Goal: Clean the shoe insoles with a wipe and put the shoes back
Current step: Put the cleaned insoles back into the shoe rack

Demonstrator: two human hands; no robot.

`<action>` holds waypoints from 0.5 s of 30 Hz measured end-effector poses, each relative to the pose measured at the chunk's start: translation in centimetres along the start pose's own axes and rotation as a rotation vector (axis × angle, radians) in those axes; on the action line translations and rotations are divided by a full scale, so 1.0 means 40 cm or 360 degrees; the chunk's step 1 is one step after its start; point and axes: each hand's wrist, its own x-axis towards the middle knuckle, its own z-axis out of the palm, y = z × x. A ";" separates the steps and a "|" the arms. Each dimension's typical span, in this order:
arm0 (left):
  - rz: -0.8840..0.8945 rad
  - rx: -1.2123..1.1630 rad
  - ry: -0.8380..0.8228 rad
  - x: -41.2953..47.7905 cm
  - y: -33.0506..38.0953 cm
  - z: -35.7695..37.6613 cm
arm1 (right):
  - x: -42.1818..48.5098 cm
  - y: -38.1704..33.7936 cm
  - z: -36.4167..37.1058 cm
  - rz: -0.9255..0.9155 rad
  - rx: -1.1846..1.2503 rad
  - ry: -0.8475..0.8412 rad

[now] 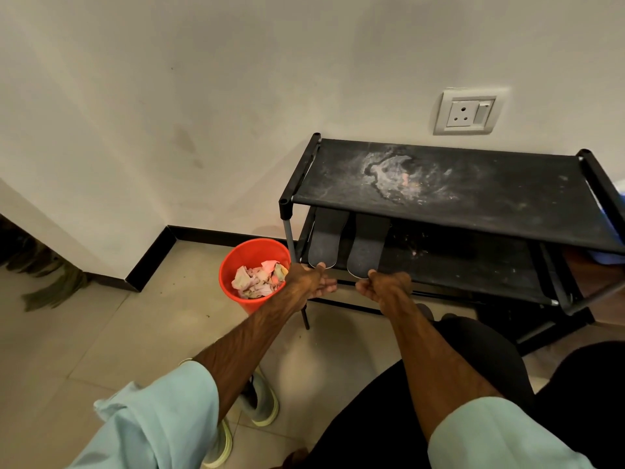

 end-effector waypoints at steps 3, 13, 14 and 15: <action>-0.0050 0.0094 -0.0063 -0.012 -0.008 -0.001 | 0.002 0.004 -0.004 -0.0003 0.0006 0.0010; 0.0085 0.1273 -0.0565 -0.143 0.087 0.053 | -0.100 -0.125 -0.107 -0.0433 -0.0537 -0.0013; 0.0253 0.1307 -0.0552 -0.171 0.102 0.082 | -0.114 -0.147 -0.149 -0.0462 -0.0471 -0.0040; 0.0434 0.1333 -0.0526 -0.199 0.116 0.111 | -0.125 -0.163 -0.192 -0.0517 -0.0426 -0.0052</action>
